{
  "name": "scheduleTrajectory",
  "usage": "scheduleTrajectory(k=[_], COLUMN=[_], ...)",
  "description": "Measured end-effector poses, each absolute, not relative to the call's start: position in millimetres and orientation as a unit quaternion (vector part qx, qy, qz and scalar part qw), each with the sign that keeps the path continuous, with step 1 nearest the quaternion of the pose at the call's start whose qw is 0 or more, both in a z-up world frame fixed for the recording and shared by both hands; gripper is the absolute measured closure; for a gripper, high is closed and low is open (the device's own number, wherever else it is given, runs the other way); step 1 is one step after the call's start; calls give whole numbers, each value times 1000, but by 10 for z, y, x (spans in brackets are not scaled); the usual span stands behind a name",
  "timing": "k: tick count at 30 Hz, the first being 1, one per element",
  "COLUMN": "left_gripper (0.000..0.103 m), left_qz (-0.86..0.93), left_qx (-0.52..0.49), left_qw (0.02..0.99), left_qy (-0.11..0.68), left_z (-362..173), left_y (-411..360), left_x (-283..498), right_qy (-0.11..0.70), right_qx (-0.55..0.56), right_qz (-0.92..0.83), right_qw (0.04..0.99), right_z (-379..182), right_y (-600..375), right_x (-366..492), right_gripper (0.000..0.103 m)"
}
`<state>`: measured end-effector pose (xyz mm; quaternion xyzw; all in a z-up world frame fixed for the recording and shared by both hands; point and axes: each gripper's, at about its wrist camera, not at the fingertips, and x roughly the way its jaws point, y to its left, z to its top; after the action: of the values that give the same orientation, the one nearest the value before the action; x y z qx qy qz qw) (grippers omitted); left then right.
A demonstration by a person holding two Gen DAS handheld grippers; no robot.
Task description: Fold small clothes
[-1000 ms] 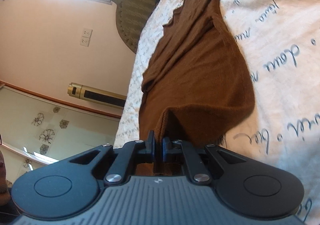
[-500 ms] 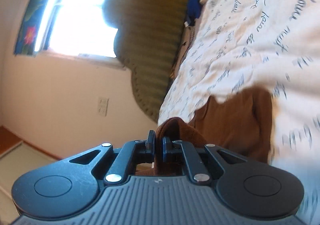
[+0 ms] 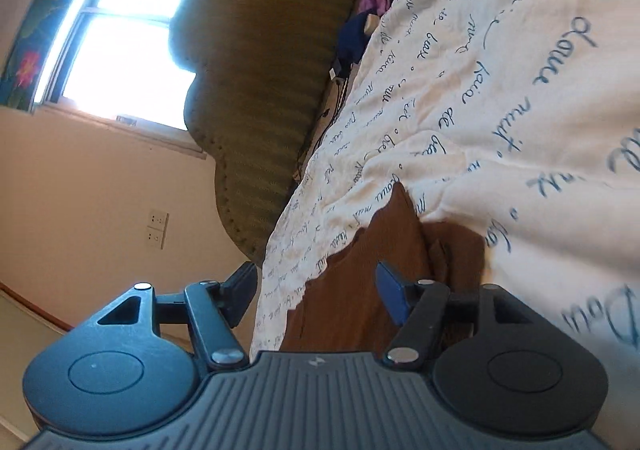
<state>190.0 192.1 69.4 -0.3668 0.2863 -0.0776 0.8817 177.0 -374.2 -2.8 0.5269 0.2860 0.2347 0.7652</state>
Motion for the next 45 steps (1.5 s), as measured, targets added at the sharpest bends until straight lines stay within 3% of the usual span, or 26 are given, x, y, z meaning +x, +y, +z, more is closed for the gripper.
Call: scheduleTrajectory(k=[7, 11, 17, 18, 19, 20, 24, 32, 39, 40, 42, 44, 45], left_gripper=[16, 16, 20, 33, 74, 96, 94, 95, 92, 81, 79, 59, 38], left_qz=[-35, -39, -22, -16, -15, -15, -3, -45, -49, -41, -40, -19, -2], left_qx=[-419, -433, -439, -430, -421, -410, -384, -331, -301, -293, -306, -299, -283], left_qw=[848, 835, 839, 843, 844, 840, 849, 872, 845, 845, 849, 862, 879], left_qy=[322, 337, 321, 322, 331, 355, 363, 358, 438, 445, 428, 408, 384], left_z=[238, 39, -68, -56, -50, -72, 11, 481, 130, 59, 37, 204, 335], left_y=[1920, 1783, 1662, 1632, 1610, 1575, 1531, 1430, 1578, 1599, 1706, 1824, 1856], left_x=[724, 761, 1184, 1227, 1274, 1350, 1345, 788, -62, -126, -215, -200, -173], right_qy=[334, 355, 341, 337, 340, 348, 345, 332, 374, 385, 416, 429, 420], right_qx=[480, 477, 482, 477, 476, 479, 480, 453, 463, 462, 432, 419, 420], right_qz=[193, 199, 157, 151, 140, 133, 125, 168, 187, 184, 163, 147, 142], right_qw=[788, 779, 791, 797, 799, 795, 797, 810, 782, 777, 783, 787, 792], right_z=[-167, -297, -355, -365, -387, -425, -478, -69, -109, -168, -251, -255, -197], right_y=[-3722, -3554, -3301, -3256, -3226, -3207, -3162, -3240, -3414, -3421, -3390, -3426, -3488], right_x=[627, 441, 908, 975, 1032, 1088, 1137, 698, -157, -244, -337, -348, -334], right_gripper=[37, 37, 40, 53, 68, 92, 92, 93, 93, 92, 86, 85, 79])
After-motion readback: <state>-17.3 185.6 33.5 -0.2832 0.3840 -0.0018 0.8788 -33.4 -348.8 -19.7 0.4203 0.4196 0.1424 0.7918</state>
